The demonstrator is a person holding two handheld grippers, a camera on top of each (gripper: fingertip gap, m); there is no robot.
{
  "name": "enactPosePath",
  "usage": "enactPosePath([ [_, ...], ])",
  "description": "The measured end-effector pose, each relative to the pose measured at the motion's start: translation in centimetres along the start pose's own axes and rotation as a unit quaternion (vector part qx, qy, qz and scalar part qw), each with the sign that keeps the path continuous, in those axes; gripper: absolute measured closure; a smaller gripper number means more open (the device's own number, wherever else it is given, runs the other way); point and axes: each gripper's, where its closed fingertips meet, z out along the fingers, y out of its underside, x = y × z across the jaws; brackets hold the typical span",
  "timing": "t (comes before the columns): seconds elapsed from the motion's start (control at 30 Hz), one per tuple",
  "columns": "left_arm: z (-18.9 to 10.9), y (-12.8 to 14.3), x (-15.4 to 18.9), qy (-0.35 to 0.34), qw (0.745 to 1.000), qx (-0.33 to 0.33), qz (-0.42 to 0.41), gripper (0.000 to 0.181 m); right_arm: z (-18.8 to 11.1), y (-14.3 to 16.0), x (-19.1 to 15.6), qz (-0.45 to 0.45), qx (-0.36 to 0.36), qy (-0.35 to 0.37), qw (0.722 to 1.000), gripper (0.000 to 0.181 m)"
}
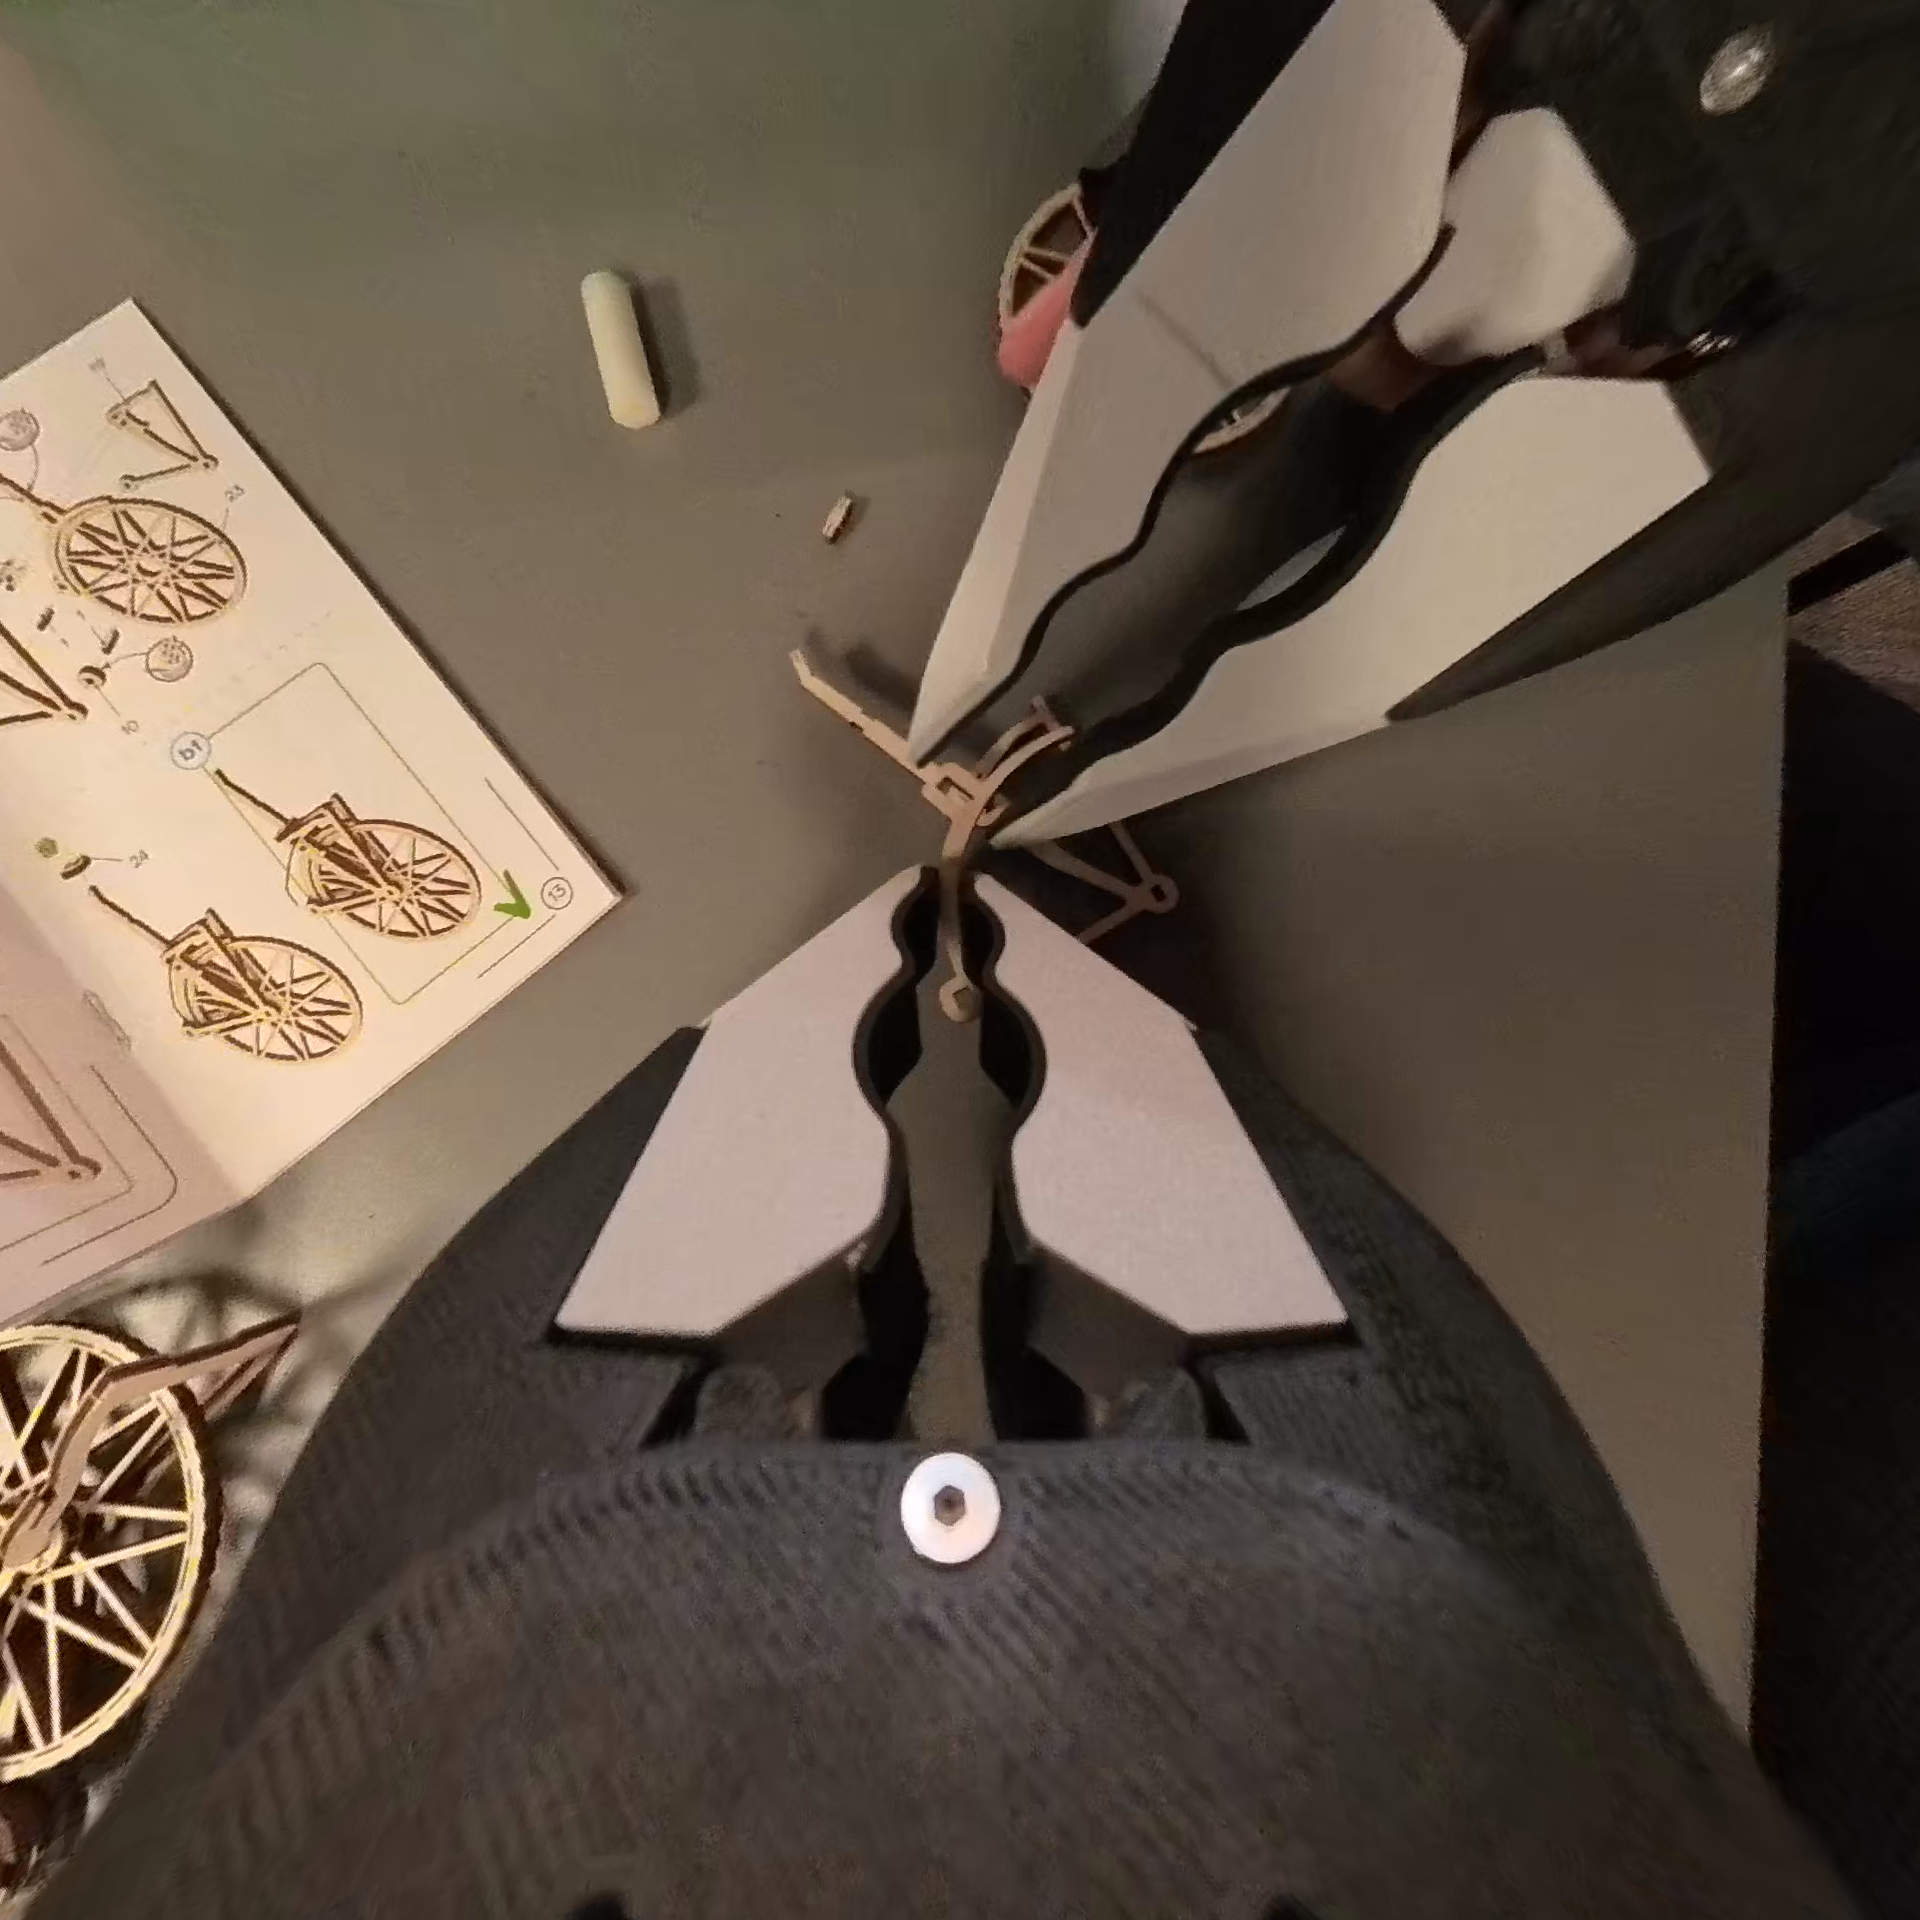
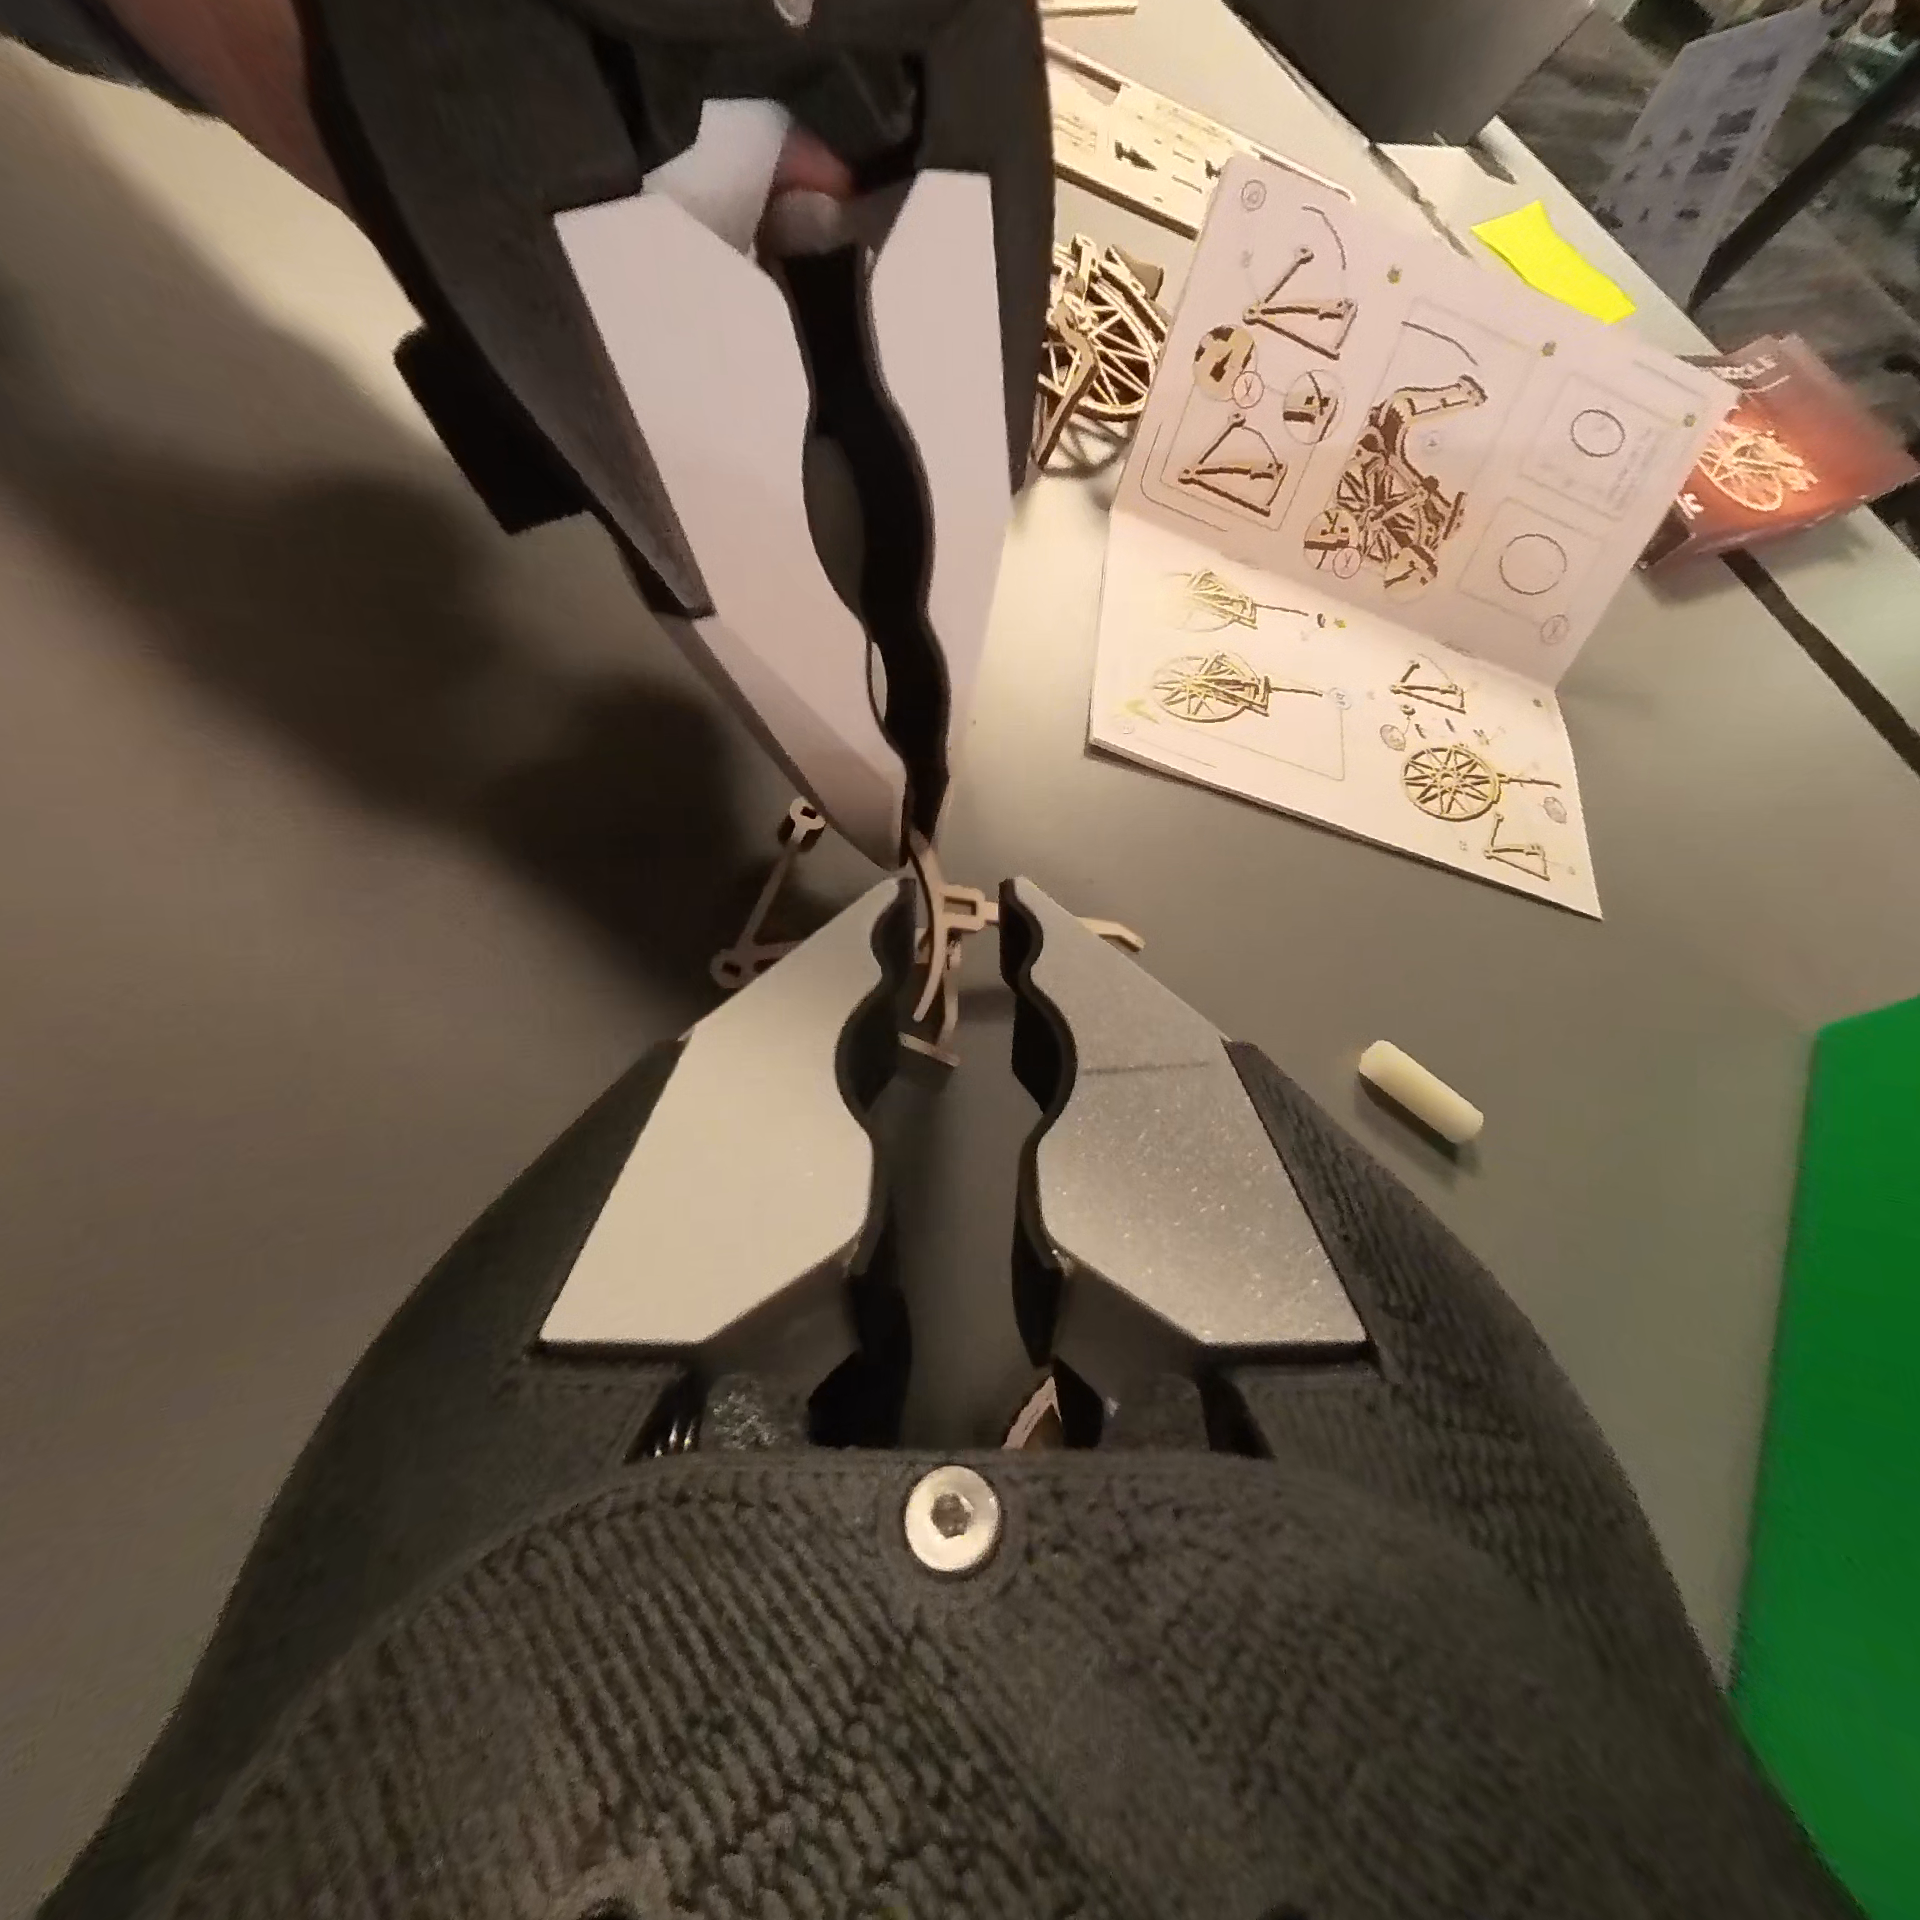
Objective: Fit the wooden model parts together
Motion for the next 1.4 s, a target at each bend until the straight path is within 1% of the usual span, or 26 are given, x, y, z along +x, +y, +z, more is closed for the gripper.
enactPosePath([
  [0.17, -0.36, -0.35, 0.46, -0.001, 1.0, 0.012, -0.005, 0.179, -0.47, 0.07, -0.21, 0.016, 0.003, -0.005, 1.0, 0.162],
  [0.27, -0.1, -0.24, 0.5, -0.004, 1.0, 0.01, -0.005, 0.179, -0.68, 0.01, -0.15, 0.019, 0.009, -0.004, 1.0, 0.165],
  [0.5, 0.11, -0.15, 0.24, -0.007, 1.0, 0.014, -0.013, 0.179, -0.26, 0.63, -0.17, 0.014, -0.015, -0.002, 1.0, 0.172],
  [0.97, 0.12, -0.38, 0.52, -0.003, 1.0, 0.019, -0.019, 0.179, -0.37, 0.46, -0.14, 0.012, -0.008, -0.002, 1.0, 0.171],
  [1.4, 0.37, -0.09, 0.51, -0.014, 1.0, 0.012, -0.019, 0.179, -0.19, 0.62, -0.2, 0.022, -0.014, -0.013, 1.0, 0.17],
])
